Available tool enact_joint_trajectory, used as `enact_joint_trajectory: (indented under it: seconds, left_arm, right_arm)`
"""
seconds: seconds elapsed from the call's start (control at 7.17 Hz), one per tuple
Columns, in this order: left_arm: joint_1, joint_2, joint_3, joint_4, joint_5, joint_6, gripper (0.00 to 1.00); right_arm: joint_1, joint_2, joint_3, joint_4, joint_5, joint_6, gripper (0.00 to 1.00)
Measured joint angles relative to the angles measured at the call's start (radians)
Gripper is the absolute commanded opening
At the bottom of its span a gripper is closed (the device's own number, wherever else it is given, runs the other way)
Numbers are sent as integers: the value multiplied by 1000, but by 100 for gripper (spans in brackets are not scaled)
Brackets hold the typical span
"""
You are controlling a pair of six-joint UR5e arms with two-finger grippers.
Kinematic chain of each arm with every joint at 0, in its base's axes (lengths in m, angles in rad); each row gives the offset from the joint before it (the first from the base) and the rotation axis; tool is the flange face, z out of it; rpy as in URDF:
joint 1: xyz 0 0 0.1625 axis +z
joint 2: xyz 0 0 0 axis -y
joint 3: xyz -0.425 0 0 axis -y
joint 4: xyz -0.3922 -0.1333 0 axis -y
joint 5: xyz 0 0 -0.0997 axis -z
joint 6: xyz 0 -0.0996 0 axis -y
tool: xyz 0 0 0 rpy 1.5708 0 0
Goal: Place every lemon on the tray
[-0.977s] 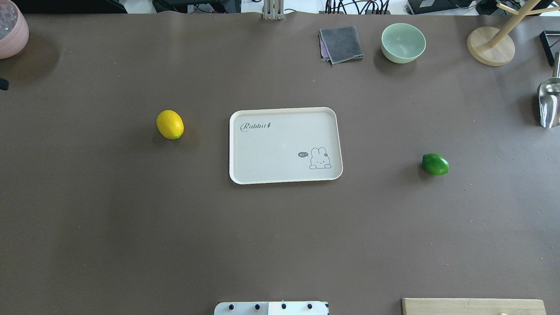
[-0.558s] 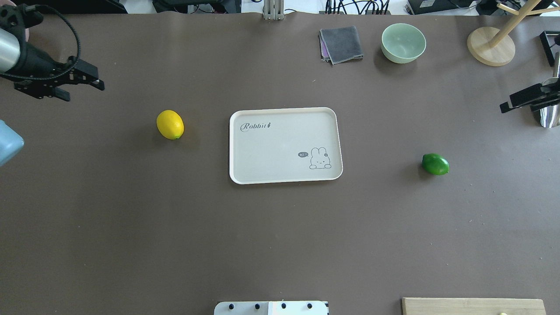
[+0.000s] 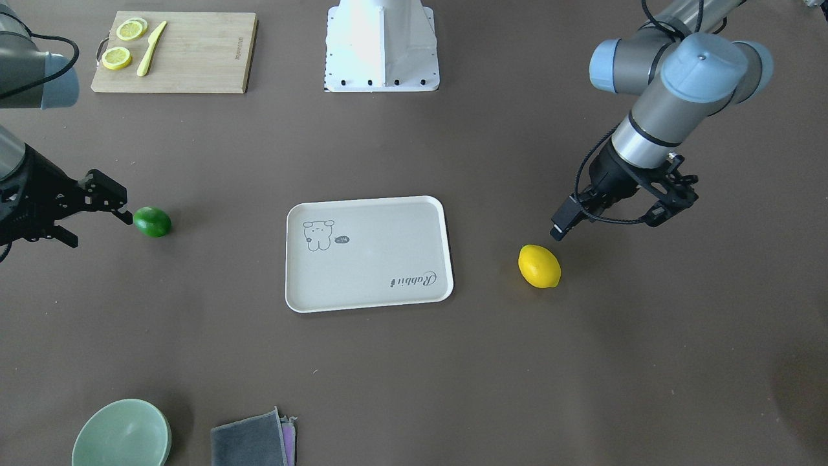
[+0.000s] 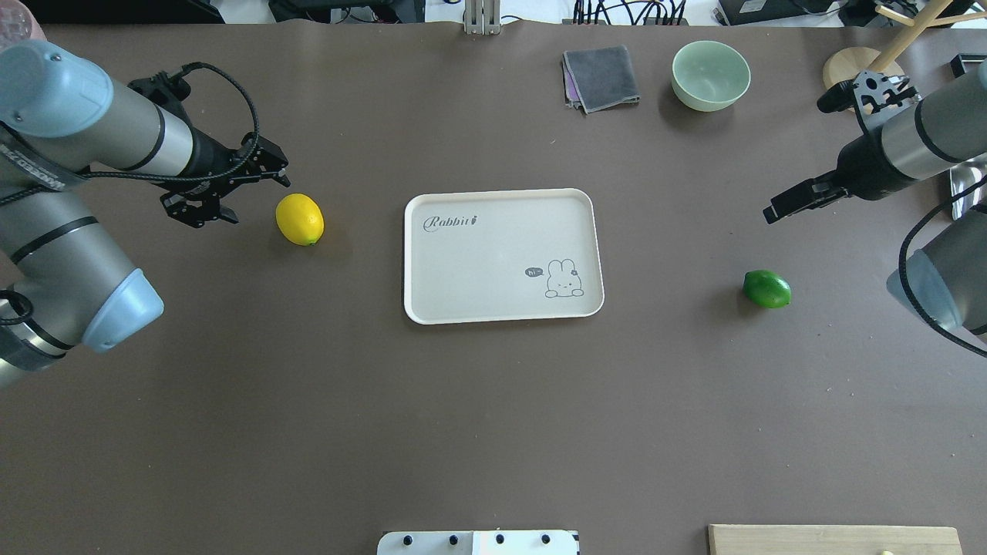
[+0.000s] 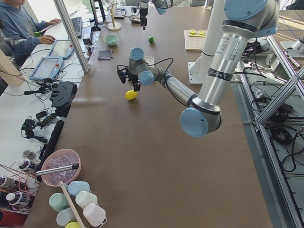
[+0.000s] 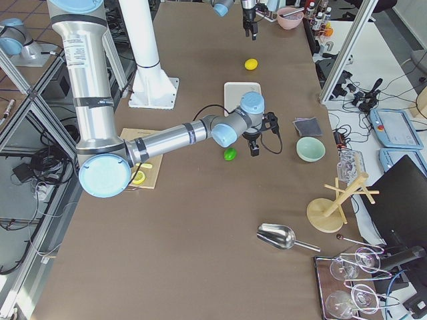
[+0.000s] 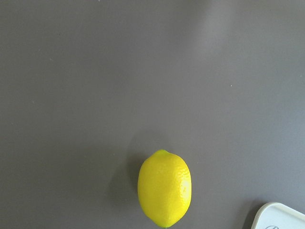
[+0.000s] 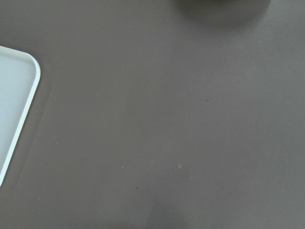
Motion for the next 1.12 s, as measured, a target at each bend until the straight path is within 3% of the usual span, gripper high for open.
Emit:
enact_joint_trajectory:
  seconds: [0.56,1.12]
  left_arm:
    - [41,-68,149,-11,45,-25,92]
    - [60,-103,211,-24,46,-23,89]
  right_arm:
    - [-80,13,-1,-2,-45,0,98]
    - [-121,-13,-13,-12,-57,-2,98]
